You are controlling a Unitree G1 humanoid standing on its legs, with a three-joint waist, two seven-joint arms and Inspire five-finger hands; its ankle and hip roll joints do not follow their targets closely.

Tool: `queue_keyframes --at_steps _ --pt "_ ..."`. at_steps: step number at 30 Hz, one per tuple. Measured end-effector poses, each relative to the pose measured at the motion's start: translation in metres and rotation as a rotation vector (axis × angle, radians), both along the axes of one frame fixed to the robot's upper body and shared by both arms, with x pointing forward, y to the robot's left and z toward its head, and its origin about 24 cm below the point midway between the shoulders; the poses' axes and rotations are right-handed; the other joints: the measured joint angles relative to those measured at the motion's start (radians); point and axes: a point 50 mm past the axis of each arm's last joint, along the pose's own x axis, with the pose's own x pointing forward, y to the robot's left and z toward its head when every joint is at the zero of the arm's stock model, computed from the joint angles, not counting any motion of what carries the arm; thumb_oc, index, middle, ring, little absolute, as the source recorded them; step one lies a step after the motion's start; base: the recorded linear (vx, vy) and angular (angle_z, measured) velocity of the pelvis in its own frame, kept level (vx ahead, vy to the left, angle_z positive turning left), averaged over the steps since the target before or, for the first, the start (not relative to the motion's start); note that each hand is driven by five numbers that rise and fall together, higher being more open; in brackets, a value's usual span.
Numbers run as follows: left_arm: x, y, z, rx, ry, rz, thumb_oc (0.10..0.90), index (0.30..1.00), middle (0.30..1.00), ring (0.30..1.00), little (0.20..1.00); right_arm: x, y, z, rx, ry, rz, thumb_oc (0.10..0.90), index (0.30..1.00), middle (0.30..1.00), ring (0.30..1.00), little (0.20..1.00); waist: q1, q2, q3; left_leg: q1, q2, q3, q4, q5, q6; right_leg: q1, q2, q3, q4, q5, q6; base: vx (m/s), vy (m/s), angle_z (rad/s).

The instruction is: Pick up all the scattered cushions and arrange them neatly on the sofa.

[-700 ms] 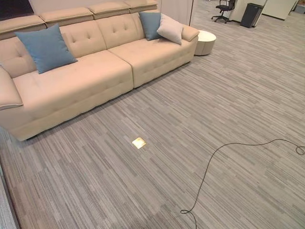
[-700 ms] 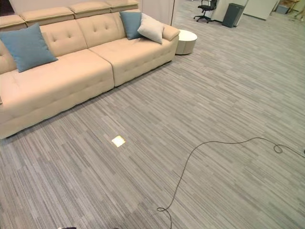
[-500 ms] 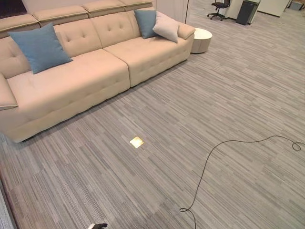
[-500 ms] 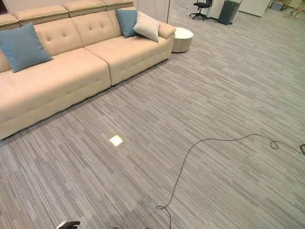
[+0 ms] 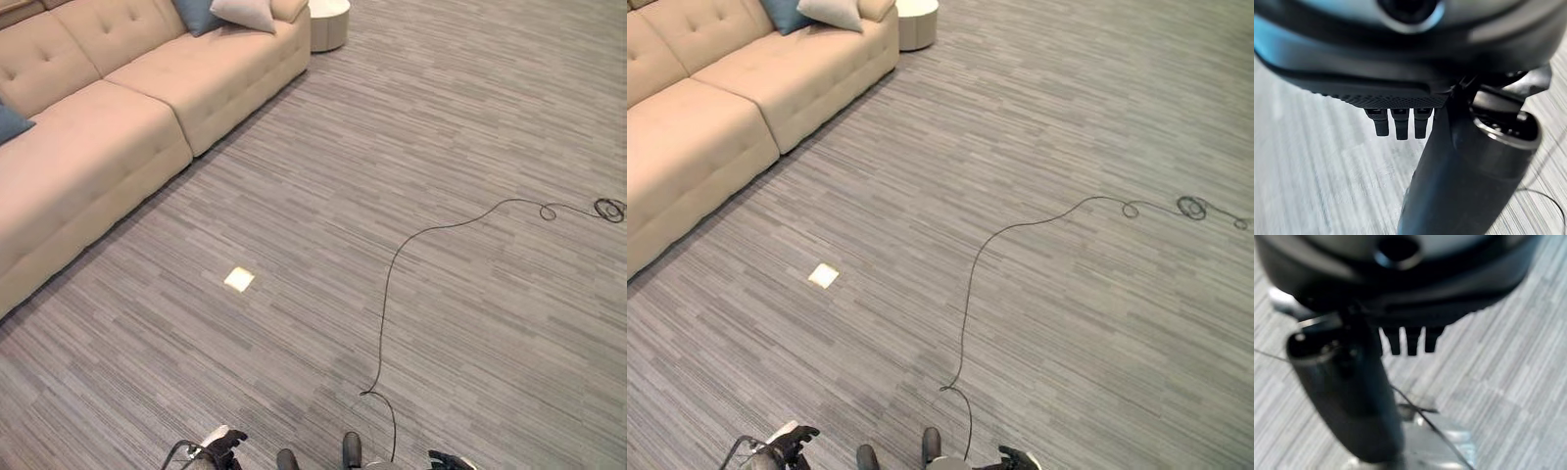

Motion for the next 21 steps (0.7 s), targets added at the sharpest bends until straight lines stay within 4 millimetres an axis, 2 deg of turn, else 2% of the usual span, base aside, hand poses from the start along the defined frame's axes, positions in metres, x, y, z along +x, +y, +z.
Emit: queue_keyframes --at_steps 3,4,5,6,7,8,9,10,11,12,13,14,15,16,17,18,19,20,21 --pt "0.015 -0.027 0.003 -0.064 -0.048 -0.059 0.8 0.9 0.9 0.9 0.9 0.002 0.001 0.0 -0.004 0.008 0.029 0.8 0.9 0.9 0.9 0.9 0.007 -0.002 0.009 -0.018 0.016 0.0 0.042 -0.004 -0.029 0.002 0.011 -0.002 0.004 -0.02 -0.019 0.23 -0.359 0.09" --pt "0.032 -0.031 0.009 -0.069 -0.08 -0.095 0.8 0.9 0.9 0.9 0.9 0.006 0.007 -0.002 0.013 0.013 0.037 0.8 0.9 0.9 0.9 0.9 0.011 -0.046 0.03 -0.105 0.018 0.006 0.224 -0.024 -0.059 -0.003 -0.017 -0.006 0.022 -0.049 -0.038 0.27 -0.466 0.27" --pt "0.035 -0.038 0.01 -0.08 -0.081 -0.138 0.8 0.9 0.9 0.9 0.9 0.01 0.011 -0.002 0.027 0.009 0.058 0.8 0.9 0.9 0.9 0.9 0.032 -0.07 0.032 -0.174 0.027 0.022 0.361 -0.026 -0.063 0.005 -0.025 -0.009 0.017 -0.047 -0.052 0.35 -0.519 0.14" --pt "0.039 -0.05 0.012 -0.127 -0.113 -0.115 0.8 0.9 0.9 0.9 0.9 0.015 0.012 -0.001 0.029 0.005 0.066 0.8 0.9 0.9 0.9 0.9 0.064 -0.07 0.044 -0.287 0.072 -0.011 0.584 -0.028 -0.079 -0.016 -0.005 -0.02 0.075 -0.076 -0.08 0.29 -0.23 -0.03" --pt "0.042 -0.054 0.013 -0.136 -0.125 -0.117 0.8 0.9 0.9 0.9 0.9 0.016 0.008 0.0 0.022 0.003 0.052 0.8 0.9 0.9 0.9 0.9 0.082 -0.053 0.057 -0.356 0.105 -0.024 0.71 -0.02 -0.083 -0.025 0.014 -0.049 0.113 -0.106 -0.111 0.35 -0.115 0.2" --pt "0.069 -0.065 0.03 -0.214 -0.255 -0.11 0.8 0.9 0.9 0.9 0.9 0.028 0.004 0.003 -0.017 0.038 0.074 0.8 0.9 0.9 0.9 0.9 0.135 -0.044 0.097 -0.532 0.054 -0.146 0.945 -0.031 -0.089 -0.004 0.029 -0.052 0.153 -0.162 -0.118 0.44 -0.092 0.13" --pt "0.075 -0.067 0.034 -0.224 -0.287 -0.106 0.8 0.9 0.9 0.9 0.9 0.04 0.003 0.006 -0.026 0.019 0.092 0.8 0.9 0.9 0.9 0.9 0.161 -0.056 0.102 -0.551 -0.01 -0.161 0.887 -0.041 -0.071 0.0 0.019 -0.04 0.16 -0.173 -0.119 0.74 -0.103 -0.07" --pt "0.077 -0.065 0.036 -0.23 -0.307 -0.075 0.8 0.9 0.9 0.9 0.9 0.056 0.003 0.011 -0.036 -0.022 0.119 0.8 0.9 0.9 0.9 0.9 0.185 -0.066 0.103 -0.55 -0.058 -0.161 0.771 -0.043 -0.071 0.012 0.015 -0.029 0.153 -0.177 -0.113 0.59 -0.064 -0.89" --pt "0.072 -0.054 0.033 -0.245 -0.312 0.031 0.8 0.9 0.9 0.9 0.9 0.083 0.006 0.021 -0.045 -0.094 0.148 0.8 0.9 0.9 0.9 0.9 0.216 -0.052 0.099 -0.514 -0.083 -0.127 0.517 -0.035 -0.078 0.04 0.025 -0.024 0.117 -0.182 -0.106 0.9 0.007 -1.19" --pt "0.064 -0.041 0.027 -0.256 -0.299 0.175 0.8 0.9 0.9 0.9 0.9 0.097 0.014 0.026 -0.034 -0.133 0.177 0.8 0.9 0.9 0.9 0.9 0.228 -0.037 0.09 -0.474 -0.068 -0.058 0.271 -0.022 -0.085 0.085 0.046 -0.033 0.049 -0.168 -0.096 0.72 0.05 -1.36" --pt "0.059 -0.032 0.025 -0.262 -0.298 0.297 0.8 0.9 0.9 0.9 0.9 0.109 0.021 0.031 -0.015 -0.196 0.195 0.8 0.9 0.9 0.9 0.9 0.249 -0.027 0.086 -0.453 -0.065 -0.021 0.15 -0.027 -0.078 0.113 0.055 -0.042 0.024 -0.152 -0.096 1.0 0.112 -0.78" --pt "0.05 -0.021 0.02 -0.234 -0.272 0.326 0.8 0.9 0.9 0.9 0.9 0.117 0.027 0.034 -0.015 -0.23 0.254 0.8 0.9 0.9 0.9 0.9 0.256 -0.025 0.074 -0.453 -0.07 -0.027 0.063 -0.011 -0.082 0.148 0.067 -0.055 -0.007 -0.197 -0.058 0.74 0.116 -0.9" --pt "0.033 -0.004 0.012 -0.174 -0.209 0.372 0.8 0.9 0.9 0.9 0.9 0.131 0.035 0.04 -0.004 -0.244 0.293 0.8 0.9 0.9 0.9 0.9 0.306 -0.019 0.06 -0.453 -0.046 -0.066 -0.013 -0.044 -0.052 0.166 0.075 -0.024 0.023 -0.243 -0.059 0.76 0.178 -0.93" --pt "0.022 0.01 0.01 -0.105 -0.161 0.352 0.8 0.9 0.9 0.9 0.9 0.132 0.038 0.04 0.004 -0.251 0.295 0.8 0.9 0.9 0.9 0.9 0.331 -0.034 0.052 -0.46 -0.052 -0.131 -0.013 -0.04 -0.044 0.175 0.072 0.045 0.039 -0.253 -0.074 0.76 0.156 -1.33" --pt "-0.005 0.025 0.003 -0.038 -0.076 0.359 0.8 0.9 0.9 0.9 0.9 0.136 0.043 0.042 0.013 -0.266 0.3 0.8 0.9 0.9 0.9 0.9 0.348 -0.055 0.039 -0.454 -0.059 -0.156 0.007 -0.022 -0.023 0.193 0.059 0.066 0.034 -0.262 -0.049 0.97 0.274 -1.11" --pt "-0.055 0.045 -0.006 0.039 0.062 0.405 0.8 0.9 0.9 0.9 0.9 0.121 0.049 0.032 0.037 -0.235 0.284 0.8 0.9 0.9 0.9 0.9 0.36 -0.12 0.004 -0.43 -0.116 -0.186 0.071 -0.005 0.024 0.257 0.004 0.09 0.029 -0.297 0.002 0.73 0.203 -0.93" --pt "-0.081 0.047 -0.01 0.063 0.141 0.425 0.8 0.9 0.9 0.9 0.9 0.115 0.046 0.029 0.036 -0.216 0.285 0.8 0.9 0.9 0.9 0.9 0.366 -0.109 -0.005 -0.41 -0.12 -0.196 0.098 0.04 0.06 0.268 0.007 0.095 0.069 -0.307 0.017 0.68 0.253 -0.6" --pt "-0.124 0.046 -0.013 0.096 0.264 0.445 0.8 0.9 0.9 0.9 0.9 0.095 0.044 0.02 0.032 -0.157 0.286 0.8 0.9 0.9 0.9 0.9 0.361 -0.103 -0.028 -0.372 -0.116 -0.192 0.125 0.173 0.117 0.239 -0.008 0.049 0.262 -0.327 0.086 0.55 0.185 -0.17" --pt "-0.136 0.05 -0.012 0.114 0.294 0.441 0.8 0.9 0.9 0.9 0.9 0.086 0.041 0.016 0.027 -0.13 0.27 0.8 0.9 0.9 0.9 0.9 0.363 -0.113 -0.034 -0.334 -0.126 -0.189 0.113 0.171 0.119 0.173 -0.041 0.027 0.455 -0.324 0.115 0.79 0.29 0.32"
